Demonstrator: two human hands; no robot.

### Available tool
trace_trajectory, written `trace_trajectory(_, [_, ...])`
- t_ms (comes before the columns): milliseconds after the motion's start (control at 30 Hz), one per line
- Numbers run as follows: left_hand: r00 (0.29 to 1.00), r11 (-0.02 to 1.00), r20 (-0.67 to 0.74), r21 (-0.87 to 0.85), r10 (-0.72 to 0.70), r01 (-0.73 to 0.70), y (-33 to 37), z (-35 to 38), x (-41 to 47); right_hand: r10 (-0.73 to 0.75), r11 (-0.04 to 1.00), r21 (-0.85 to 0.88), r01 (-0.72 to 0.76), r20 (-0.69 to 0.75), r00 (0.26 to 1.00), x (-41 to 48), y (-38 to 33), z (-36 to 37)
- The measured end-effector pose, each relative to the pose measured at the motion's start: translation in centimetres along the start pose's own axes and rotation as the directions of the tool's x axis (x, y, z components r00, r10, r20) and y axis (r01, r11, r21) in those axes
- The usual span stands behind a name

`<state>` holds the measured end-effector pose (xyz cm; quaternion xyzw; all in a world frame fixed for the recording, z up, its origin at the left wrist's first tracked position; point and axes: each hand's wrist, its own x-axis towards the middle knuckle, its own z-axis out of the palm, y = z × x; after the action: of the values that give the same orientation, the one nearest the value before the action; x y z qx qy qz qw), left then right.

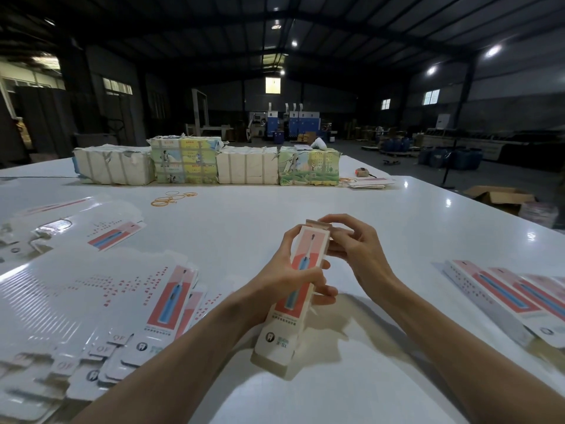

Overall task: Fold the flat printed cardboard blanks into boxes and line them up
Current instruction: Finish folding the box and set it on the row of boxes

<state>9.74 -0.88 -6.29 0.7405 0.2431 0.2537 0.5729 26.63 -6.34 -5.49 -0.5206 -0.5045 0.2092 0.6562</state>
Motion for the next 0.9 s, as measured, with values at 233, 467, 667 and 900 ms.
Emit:
trace_trajectory(233, [1.000,0.999,0.021,0.031,-0.016,0.016,-0.6,-0.2,0.4,0.217,0.923,0.318,-0.219,0.042,0.975,0.3,-0.7,-0.3])
trace_trajectory(467, [0.998,1.000,0.058,0.015,0.010,-0.011,-0.9,-0.4,0.5,0.288,0.899,0.341,-0.274,0.011,0.958,0.3,-0.7,0.0])
trace_trajectory(667, [0.995,0.993,0.056,0.088,0.077,-0.082,-1.2,-0.4,0.4,0.312,0.891,0.340,-0.302,0.026,0.950,0.3,-1.1,-0.3])
trace_trajectory(900, [0.997,0.998,0.050,0.023,0.058,-0.059,-1.3,-0.5,0.5,0.293,0.906,0.306,-0.291,0.039,0.955,0.3,-1.3,-0.4])
